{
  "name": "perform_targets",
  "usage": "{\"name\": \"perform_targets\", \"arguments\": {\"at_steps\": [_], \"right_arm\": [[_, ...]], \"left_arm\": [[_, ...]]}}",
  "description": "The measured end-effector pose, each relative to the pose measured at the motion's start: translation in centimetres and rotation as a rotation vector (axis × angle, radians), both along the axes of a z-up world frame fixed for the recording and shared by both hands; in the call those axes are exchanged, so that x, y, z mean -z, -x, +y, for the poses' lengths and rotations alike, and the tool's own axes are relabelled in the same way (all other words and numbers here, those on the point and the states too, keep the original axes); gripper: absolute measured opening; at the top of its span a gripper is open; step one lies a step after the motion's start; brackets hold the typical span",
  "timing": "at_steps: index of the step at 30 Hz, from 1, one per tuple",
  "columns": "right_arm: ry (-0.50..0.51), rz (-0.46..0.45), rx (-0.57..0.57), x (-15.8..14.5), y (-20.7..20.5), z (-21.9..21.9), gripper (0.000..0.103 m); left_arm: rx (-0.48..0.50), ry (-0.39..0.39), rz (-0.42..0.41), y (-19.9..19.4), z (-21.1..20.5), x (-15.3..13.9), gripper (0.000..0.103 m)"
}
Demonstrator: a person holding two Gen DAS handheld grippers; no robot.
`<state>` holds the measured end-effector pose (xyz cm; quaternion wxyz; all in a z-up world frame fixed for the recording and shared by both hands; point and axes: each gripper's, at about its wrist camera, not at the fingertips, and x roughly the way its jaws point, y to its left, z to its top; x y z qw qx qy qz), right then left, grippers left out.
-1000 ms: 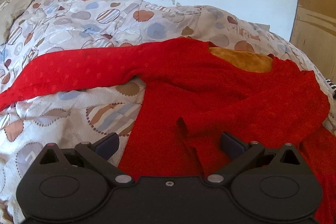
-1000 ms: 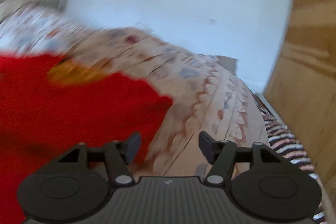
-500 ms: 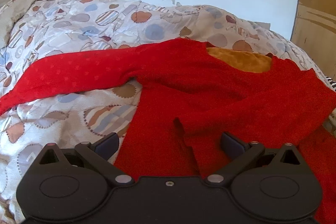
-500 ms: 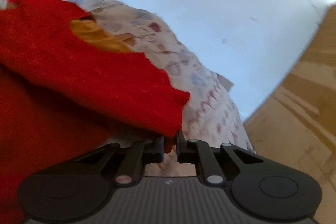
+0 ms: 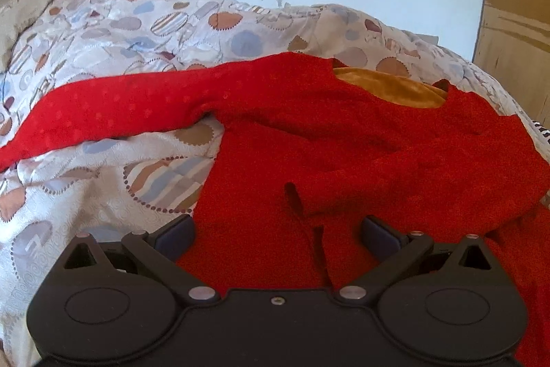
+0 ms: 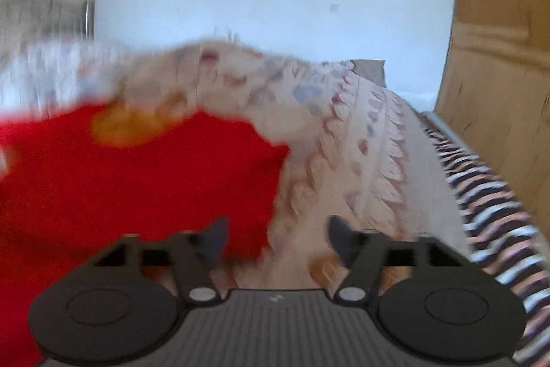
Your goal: Fold small clothes
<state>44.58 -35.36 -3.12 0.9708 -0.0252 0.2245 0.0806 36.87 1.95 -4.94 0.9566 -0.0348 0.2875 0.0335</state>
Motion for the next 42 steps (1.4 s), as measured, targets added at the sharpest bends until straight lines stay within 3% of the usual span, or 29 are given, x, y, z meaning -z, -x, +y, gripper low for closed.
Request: {"name": "perform_targets", "arguments": {"at_steps": [3,5,8,10,13,16,19,21,23,24,28,31,37,42], "right_arm": [[-0.143,-0.015,-0.035,-0.2,-3.8,0.1,0.088],[-0.220,0.017,-0.031,0.4,-6.5,-0.1,0.086],[-0.243,0.088,0.045,1.7,-9.8,-0.2,0.019],[-0.295,0.081,0.068,1.9,-9.7,-1.0,0.017],[-0.222,0.020,0.076,1.4,-8.4,-1.3,0.017],[-0.225,0.069,0.131,2.5,-9.4,-2.5,0.015],[-0.252,0.079,0.145,3.4,-9.4,-3.2,0.026],[-0.268,0.058,0.143,2.9,-8.2,-3.5,0.044],[-0.270,0.049,0.121,2.2,-6.2,-3.8,0.052],[-0.271,0.048,0.084,2.0,-5.0,-4.0,0.060],[-0.195,0.059,0.004,2.0,-2.4,-2.7,0.064],[-0.078,0.090,0.090,3.3,-2.6,-1.5,0.060],[-0.062,0.048,0.102,3.3,-1.9,-0.9,0.069],[-0.144,0.010,0.082,0.9,1.8,-1.2,0.099]], "left_arm": [[0.001,0.003,-0.004,0.1,0.0,0.0,0.103],[0.003,0.012,-0.002,0.0,0.2,0.0,0.103],[0.006,0.018,0.001,0.0,0.3,-0.3,0.103],[0.014,0.027,-0.006,0.0,0.4,-0.8,0.103],[0.038,0.031,-0.028,-0.2,0.1,-1.3,0.103],[0.042,0.007,-0.004,-1.0,-0.6,-0.9,0.103],[0.042,-0.019,-0.001,-1.4,-1.1,-0.3,0.103],[0.042,-0.010,-0.002,-1.2,-0.9,-0.4,0.103],[0.044,0.003,-0.003,-1.2,-0.6,-0.4,0.103],[0.045,0.012,-0.004,-1.2,-0.5,-0.3,0.103],[0.040,0.016,-0.013,-1.1,-0.4,0.0,0.103],[0.041,0.012,-0.018,-1.0,-0.5,0.0,0.103],[0.045,0.028,-0.014,-0.9,0.0,-0.2,0.103],[0.005,0.076,-0.013,1.2,2.2,-2.2,0.103]]}}
